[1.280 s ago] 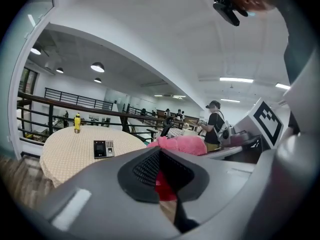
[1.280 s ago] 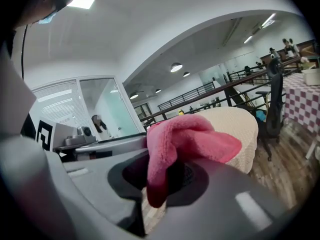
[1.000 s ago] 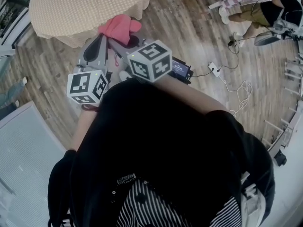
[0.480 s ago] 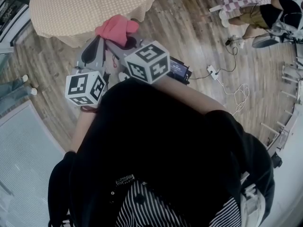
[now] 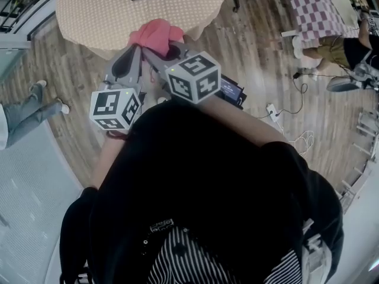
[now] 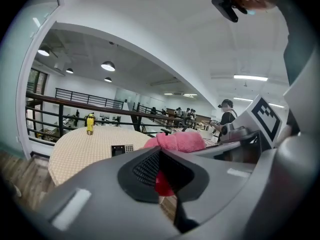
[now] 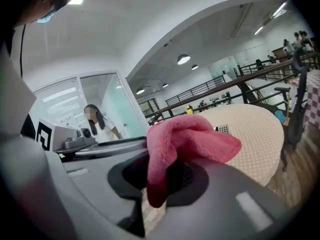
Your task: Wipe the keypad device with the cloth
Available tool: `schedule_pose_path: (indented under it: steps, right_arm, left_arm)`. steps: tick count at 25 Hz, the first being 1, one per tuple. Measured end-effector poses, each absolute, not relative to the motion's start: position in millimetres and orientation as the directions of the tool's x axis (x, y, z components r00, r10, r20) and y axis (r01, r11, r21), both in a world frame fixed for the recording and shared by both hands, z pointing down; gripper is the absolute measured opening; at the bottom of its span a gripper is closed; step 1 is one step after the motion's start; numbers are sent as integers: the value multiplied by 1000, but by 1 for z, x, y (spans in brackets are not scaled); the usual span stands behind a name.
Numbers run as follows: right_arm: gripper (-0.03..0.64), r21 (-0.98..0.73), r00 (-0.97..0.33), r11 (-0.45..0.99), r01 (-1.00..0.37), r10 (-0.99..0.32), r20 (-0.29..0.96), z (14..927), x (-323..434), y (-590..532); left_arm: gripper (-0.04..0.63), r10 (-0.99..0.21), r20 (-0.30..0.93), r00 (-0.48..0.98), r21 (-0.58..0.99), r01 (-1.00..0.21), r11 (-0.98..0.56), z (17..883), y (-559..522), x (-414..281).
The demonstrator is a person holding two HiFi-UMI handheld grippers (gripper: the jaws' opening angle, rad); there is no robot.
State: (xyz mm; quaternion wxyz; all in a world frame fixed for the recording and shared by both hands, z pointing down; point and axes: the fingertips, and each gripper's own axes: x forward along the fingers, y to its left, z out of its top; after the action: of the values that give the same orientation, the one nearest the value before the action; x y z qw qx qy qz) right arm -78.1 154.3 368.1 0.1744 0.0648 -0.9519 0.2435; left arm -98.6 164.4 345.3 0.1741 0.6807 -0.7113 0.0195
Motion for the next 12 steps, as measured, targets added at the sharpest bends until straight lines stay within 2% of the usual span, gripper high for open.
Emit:
schedule_pose_path:
  steps: [12]
  right_arm:
    - [67,-447,-937,885,-130,38,348,358,-142,56]
  left_arm:
    - [-2,-955,283,-93,200,-968,153,338,68,-161]
